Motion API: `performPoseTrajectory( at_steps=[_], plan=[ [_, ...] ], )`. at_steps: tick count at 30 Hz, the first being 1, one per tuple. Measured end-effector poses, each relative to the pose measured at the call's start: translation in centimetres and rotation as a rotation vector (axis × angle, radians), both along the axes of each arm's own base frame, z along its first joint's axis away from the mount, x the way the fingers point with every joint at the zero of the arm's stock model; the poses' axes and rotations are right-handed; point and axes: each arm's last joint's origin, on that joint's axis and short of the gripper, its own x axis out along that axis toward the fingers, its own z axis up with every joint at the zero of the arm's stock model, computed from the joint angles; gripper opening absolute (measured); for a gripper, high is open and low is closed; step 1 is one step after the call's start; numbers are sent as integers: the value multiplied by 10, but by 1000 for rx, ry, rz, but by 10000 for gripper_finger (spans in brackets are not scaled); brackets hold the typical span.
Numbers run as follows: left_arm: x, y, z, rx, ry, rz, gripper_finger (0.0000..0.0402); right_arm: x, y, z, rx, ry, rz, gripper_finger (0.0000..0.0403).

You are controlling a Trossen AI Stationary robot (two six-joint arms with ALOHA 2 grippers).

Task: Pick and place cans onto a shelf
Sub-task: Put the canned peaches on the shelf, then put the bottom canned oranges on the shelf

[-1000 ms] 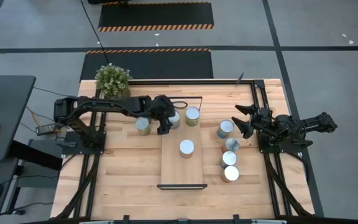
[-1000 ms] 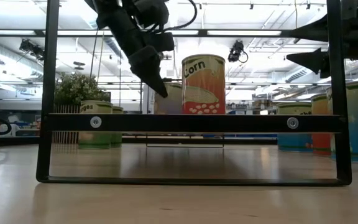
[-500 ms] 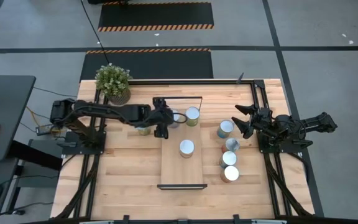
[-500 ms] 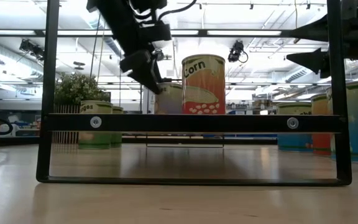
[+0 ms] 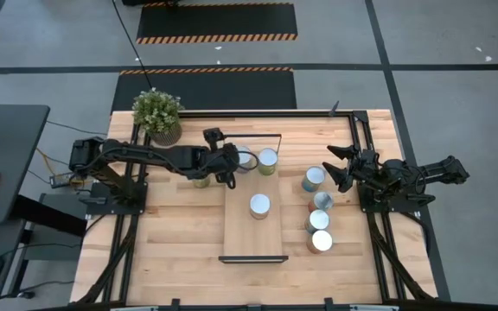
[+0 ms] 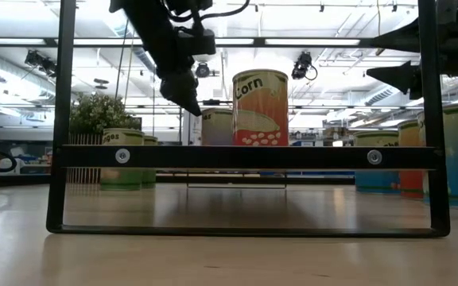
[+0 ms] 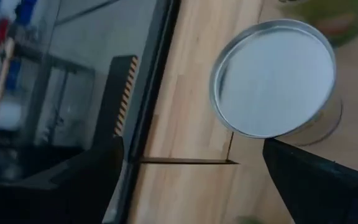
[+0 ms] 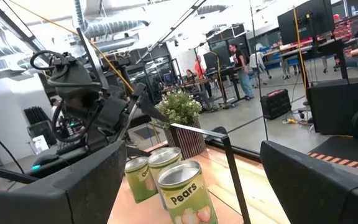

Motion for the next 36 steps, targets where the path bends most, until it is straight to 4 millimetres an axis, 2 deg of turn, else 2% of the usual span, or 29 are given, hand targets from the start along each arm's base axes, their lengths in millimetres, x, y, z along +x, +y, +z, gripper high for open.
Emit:
performPoseTrajectory(
  at_steps=[3,8,13,17,24,28,32,36],
  plan=[
    [-2,0,0,-77,-58,46,389,0,0,0,0,0,0,378],
    [-13,0,11,-235,-34,122,389,0,0,0,0,0,0,378],
    [-31,-5,27,-417,-64,226,389,0,0,0,0,0,0,378],
    [-47,-16,28,-588,-48,352,389,0,0,0,0,0,-1,378],
    [-68,-48,25,-658,72,499,389,0,0,0,1,-3,0,378],
    [-72,-55,24,-657,70,544,389,0,0,1,1,-6,0,378],
    [-82,-54,13,-649,68,570,389,0,0,1,1,-7,0,378],
    [-98,-53,-16,-716,41,587,389,0,0,1,1,-7,0,378]
  ],
)
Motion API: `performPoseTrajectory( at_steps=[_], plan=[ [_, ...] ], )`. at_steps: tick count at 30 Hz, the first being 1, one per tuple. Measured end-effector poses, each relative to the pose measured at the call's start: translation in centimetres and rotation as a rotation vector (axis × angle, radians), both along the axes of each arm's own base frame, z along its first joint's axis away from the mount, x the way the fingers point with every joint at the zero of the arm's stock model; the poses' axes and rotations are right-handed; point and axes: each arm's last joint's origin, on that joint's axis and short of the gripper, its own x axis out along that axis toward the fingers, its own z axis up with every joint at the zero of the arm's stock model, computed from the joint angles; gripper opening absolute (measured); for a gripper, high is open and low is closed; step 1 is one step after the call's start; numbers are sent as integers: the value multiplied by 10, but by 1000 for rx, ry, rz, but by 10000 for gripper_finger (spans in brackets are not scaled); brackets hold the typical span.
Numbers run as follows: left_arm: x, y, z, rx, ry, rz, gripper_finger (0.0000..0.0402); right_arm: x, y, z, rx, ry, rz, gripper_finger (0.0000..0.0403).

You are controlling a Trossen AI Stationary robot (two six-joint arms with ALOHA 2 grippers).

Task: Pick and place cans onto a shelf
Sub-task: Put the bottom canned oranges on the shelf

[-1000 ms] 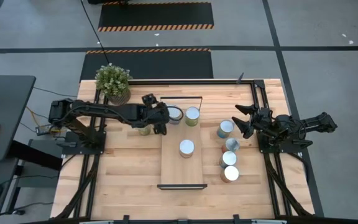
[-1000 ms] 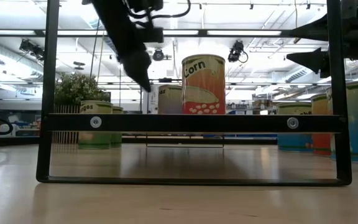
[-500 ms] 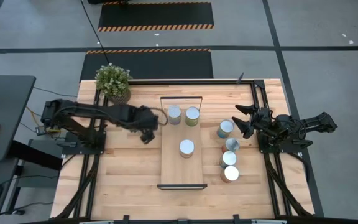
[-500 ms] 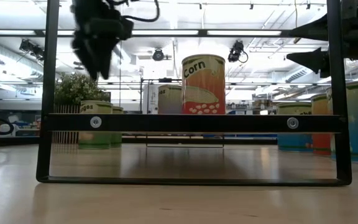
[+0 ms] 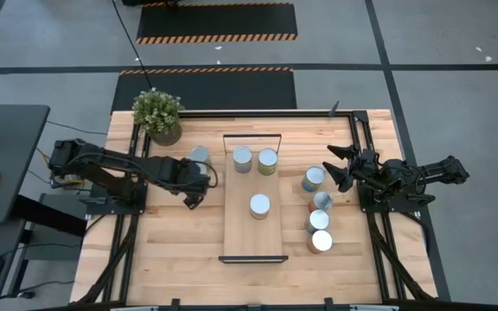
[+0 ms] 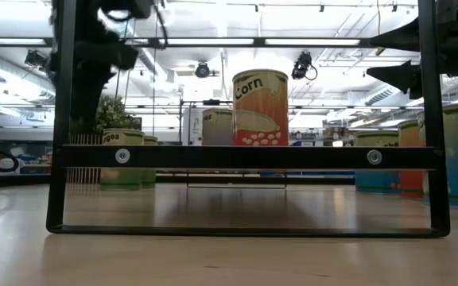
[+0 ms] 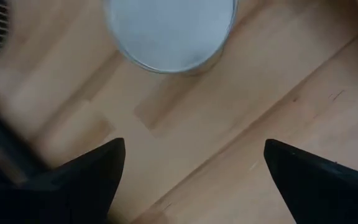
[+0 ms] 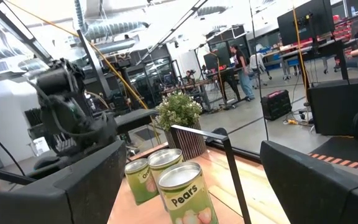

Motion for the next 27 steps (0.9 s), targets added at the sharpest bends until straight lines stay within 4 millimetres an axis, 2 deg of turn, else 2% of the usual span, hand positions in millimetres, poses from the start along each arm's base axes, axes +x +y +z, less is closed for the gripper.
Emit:
performPoseTrajectory(
  at_steps=[5,11,20,27],
  plan=[
    [-17,7,-33,-14,-87,42,389,0,0,0,0,0,0,378],
    [-16,17,-55,106,-209,14,389,0,0,0,0,0,0,378],
    [-9,19,-56,285,-313,23,389,0,0,0,0,0,0,378],
    [-8,15,-55,314,-336,9,375,0,0,0,0,0,0,378]
  ],
)
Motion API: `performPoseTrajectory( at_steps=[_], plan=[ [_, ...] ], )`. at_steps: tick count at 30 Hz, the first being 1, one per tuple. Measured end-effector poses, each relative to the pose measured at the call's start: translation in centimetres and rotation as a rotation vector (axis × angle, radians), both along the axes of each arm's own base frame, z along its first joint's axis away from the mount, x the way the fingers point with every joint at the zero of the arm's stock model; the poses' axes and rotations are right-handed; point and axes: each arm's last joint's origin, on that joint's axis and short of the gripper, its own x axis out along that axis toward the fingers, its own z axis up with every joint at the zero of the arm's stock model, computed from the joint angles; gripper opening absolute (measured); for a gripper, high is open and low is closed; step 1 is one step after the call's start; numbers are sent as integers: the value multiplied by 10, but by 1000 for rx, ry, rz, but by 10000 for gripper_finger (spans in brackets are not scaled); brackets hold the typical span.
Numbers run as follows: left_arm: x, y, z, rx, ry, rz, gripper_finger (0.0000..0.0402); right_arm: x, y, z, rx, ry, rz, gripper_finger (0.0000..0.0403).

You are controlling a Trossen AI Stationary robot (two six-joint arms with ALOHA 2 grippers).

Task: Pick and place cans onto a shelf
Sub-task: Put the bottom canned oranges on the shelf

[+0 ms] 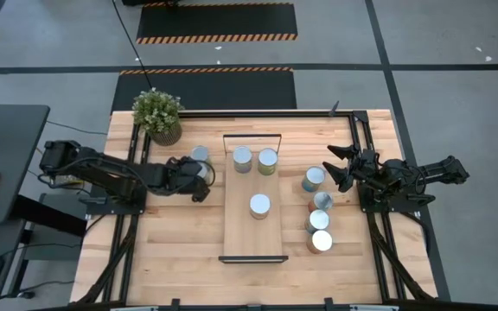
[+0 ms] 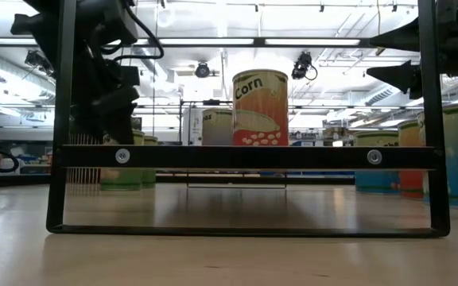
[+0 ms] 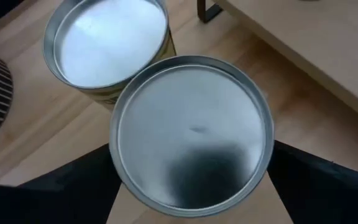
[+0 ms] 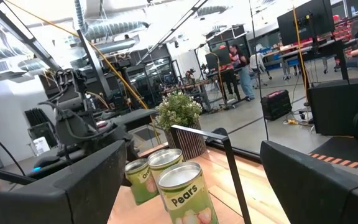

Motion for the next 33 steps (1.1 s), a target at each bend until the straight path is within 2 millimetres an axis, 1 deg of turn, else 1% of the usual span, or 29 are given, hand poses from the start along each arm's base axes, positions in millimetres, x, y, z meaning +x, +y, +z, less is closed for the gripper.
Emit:
performPoseTrajectory(
  at_steps=[7,10,12,17,20,23,26,28,31,33],
  plan=[
    [1,-1,0,1,-13,-3,310,0,0,0,0,0,0,378],
    [1,-2,4,-29,-14,-25,297,0,0,0,0,0,0,378],
    [3,-4,11,-46,-21,-73,297,0,0,0,0,0,0,378],
    [14,-8,42,-27,-59,-212,300,0,0,0,0,0,0,378],
    [24,-9,63,-8,-118,-260,301,0,0,0,0,0,1,378],
    [37,-10,76,8,-176,-297,301,0,0,0,0,-1,1,378],
    [50,-12,74,-12,-172,-339,302,0,0,0,0,-1,1,378],
    [61,-12,70,-34,-138,-370,302,0,0,0,0,-1,1,378],
    [79,-11,66,-35,-90,-423,302,0,0,1,1,-6,1,378],
    [91,-10,67,-23,-67,-459,302,0,0,1,1,-7,0,378]
  ],
)
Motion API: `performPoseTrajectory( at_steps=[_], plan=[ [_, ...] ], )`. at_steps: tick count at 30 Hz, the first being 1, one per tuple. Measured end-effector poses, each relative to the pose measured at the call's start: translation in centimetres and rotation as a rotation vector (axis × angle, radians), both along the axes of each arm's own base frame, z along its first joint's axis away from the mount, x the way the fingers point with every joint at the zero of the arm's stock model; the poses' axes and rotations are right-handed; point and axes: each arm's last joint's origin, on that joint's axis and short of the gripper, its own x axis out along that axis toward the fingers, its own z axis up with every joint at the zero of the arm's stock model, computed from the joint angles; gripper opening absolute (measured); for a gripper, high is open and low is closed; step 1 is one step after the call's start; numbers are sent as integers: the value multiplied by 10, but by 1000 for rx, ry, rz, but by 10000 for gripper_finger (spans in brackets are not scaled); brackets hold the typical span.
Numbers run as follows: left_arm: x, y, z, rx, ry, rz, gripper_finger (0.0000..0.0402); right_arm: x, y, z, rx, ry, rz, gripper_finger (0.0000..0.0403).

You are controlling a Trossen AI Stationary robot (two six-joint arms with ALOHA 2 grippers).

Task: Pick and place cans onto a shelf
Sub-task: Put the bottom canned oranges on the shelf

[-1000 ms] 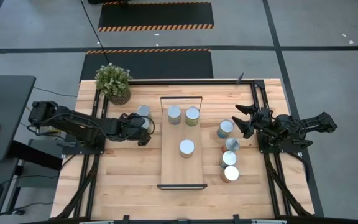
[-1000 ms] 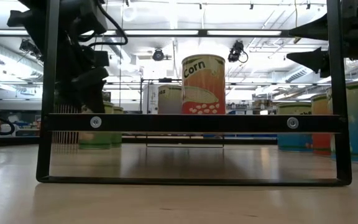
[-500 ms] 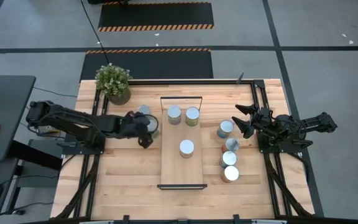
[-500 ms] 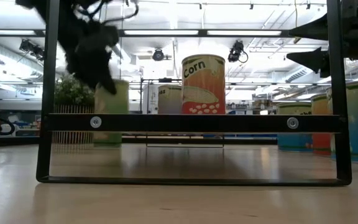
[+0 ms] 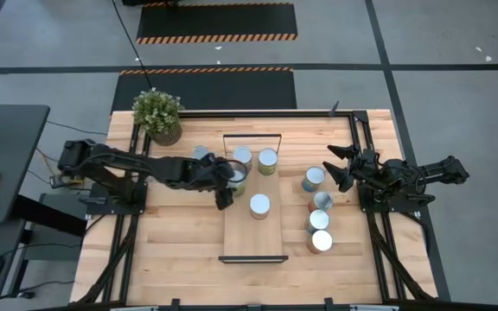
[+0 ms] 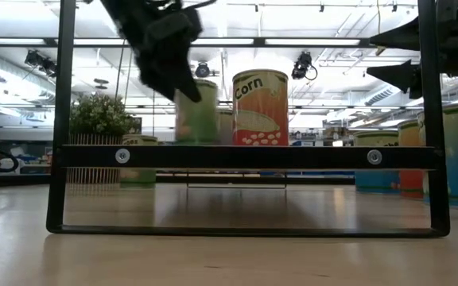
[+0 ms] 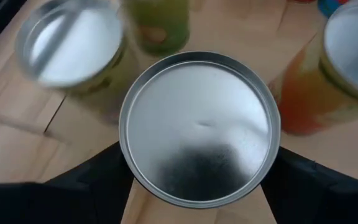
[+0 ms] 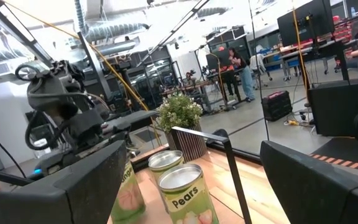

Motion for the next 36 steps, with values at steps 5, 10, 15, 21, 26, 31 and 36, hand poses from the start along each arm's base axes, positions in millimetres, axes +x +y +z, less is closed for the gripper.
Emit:
performPoseTrajectory(
  at_steps=[5,10,15,21,26,31,36],
  plan=[
    [22,8,-1,12,63,-56,302,0,0,0,1,-3,0,378],
    [31,11,-9,32,103,-84,309,0,0,1,1,-6,-1,378],
    [31,14,-11,24,117,-81,315,0,0,1,2,-10,-1,378],
    [31,14,-11,14,119,-98,315,-1,0,2,5,-27,-2,378],
    [30,14,-11,-1,120,-92,316,-1,0,3,6,-30,-1,378],
    [30,14,-11,-1,121,-96,316,-1,0,3,6,-30,-1,378],
    [30,14,-11,1,121,-95,316,-1,0,3,6,-30,-1,378]
  ],
)
